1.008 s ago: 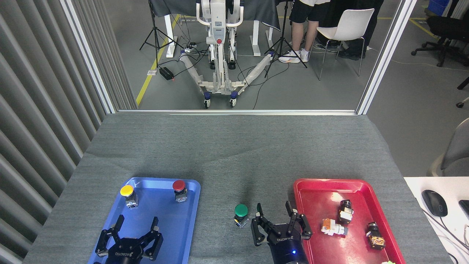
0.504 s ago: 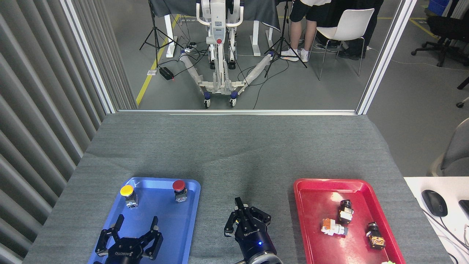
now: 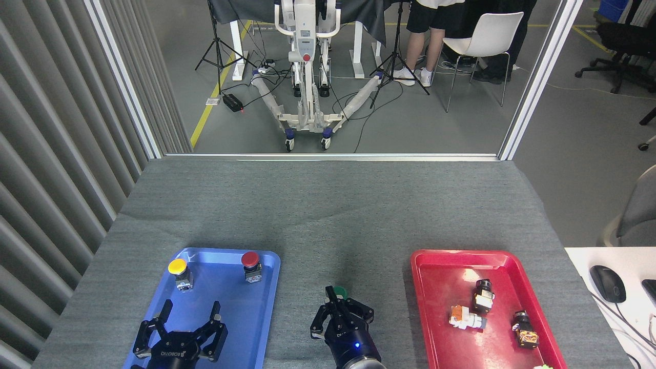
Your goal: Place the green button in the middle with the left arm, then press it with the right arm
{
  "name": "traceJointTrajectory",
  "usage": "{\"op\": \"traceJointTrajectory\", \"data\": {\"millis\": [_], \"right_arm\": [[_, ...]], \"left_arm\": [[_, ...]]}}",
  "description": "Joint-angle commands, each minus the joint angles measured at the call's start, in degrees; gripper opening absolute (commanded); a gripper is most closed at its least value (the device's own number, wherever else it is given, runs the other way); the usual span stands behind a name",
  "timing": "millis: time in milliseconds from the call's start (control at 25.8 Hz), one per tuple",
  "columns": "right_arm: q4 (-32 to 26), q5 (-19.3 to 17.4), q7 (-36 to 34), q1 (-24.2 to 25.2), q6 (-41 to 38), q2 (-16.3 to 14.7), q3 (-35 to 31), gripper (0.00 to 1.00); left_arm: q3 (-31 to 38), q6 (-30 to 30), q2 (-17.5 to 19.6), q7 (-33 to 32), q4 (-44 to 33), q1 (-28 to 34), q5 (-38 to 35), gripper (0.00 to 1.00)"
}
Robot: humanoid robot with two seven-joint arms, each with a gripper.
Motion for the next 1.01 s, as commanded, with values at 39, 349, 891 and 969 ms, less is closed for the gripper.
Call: {"op": "traceJointTrajectory", "data": {"millis": [39, 349, 891, 969], "right_arm": [[2.0, -0.1, 0.4, 0.0, 0.8, -0.1, 1.0, 0.0], [-4.1, -0.4, -0.1, -0.1, 2.3, -0.3, 0.3, 0.0], [-19.0, -0.8, -6.7, 11.1, 2.0, -7.9, -12.2, 1.0], [-22.2, -1.0, -6.7, 14.0, 1.5, -9.0, -14.1, 1.0]], "left_arm": [[0.0, 0.2, 0.0, 0.0, 0.4, -0.1, 0.2, 1.0], [0.0, 0.1, 0.0, -0.2, 0.7, -0.1, 0.2, 1.0], [-0.1, -0.1, 0.0, -0.4, 0.9, -0.1, 0.9, 1.0], [-0.1, -0.1, -0.1, -0.4, 0.9, -0.1, 0.9, 1.0]]}}
